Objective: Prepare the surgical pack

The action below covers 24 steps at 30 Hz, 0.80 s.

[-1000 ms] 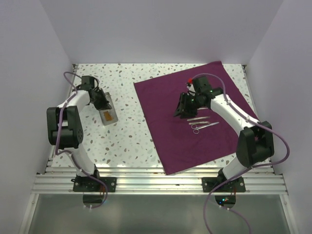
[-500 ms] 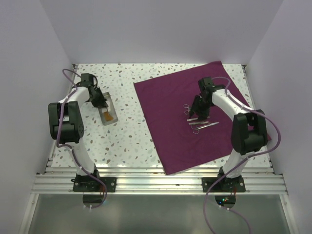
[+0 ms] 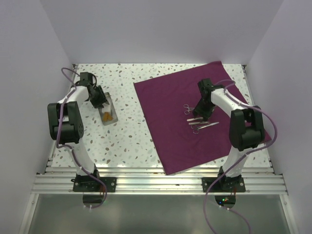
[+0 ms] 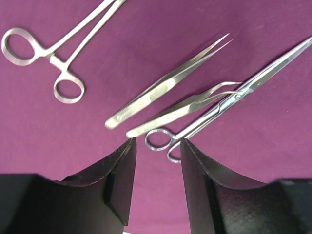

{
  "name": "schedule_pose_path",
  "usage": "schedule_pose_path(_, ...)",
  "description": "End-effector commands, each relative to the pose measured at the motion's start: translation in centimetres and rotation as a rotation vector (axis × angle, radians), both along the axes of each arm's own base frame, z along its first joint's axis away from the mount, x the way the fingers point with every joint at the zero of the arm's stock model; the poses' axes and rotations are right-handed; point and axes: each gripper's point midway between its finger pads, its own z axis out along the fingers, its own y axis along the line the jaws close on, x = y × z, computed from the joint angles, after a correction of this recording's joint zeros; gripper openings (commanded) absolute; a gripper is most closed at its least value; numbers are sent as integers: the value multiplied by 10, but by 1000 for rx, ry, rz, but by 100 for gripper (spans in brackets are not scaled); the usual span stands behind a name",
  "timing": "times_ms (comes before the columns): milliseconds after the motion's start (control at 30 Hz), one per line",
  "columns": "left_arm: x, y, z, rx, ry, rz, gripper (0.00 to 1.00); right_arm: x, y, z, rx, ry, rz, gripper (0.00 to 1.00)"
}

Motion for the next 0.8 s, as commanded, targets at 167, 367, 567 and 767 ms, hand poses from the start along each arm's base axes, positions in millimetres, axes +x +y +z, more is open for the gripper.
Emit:
schedule_pose_path(167,-16,-11,55,-50,-123,-2,45,29,-8,-11,-31,-47,-161,44)
schedule_pose_path(367,-28,-33,70,-85,-151,-45,45,41,-7,-10,-28,-61,-179,43)
schedule_pose_path(567,-38,-53,76,-103,-152,-101,46,44,-6,-16,-27,-50,-194,42)
schedule_pose_path(767,-48,-71,87,-136,-167,-162,44,38,-3,-32,-15,-11,-230,39)
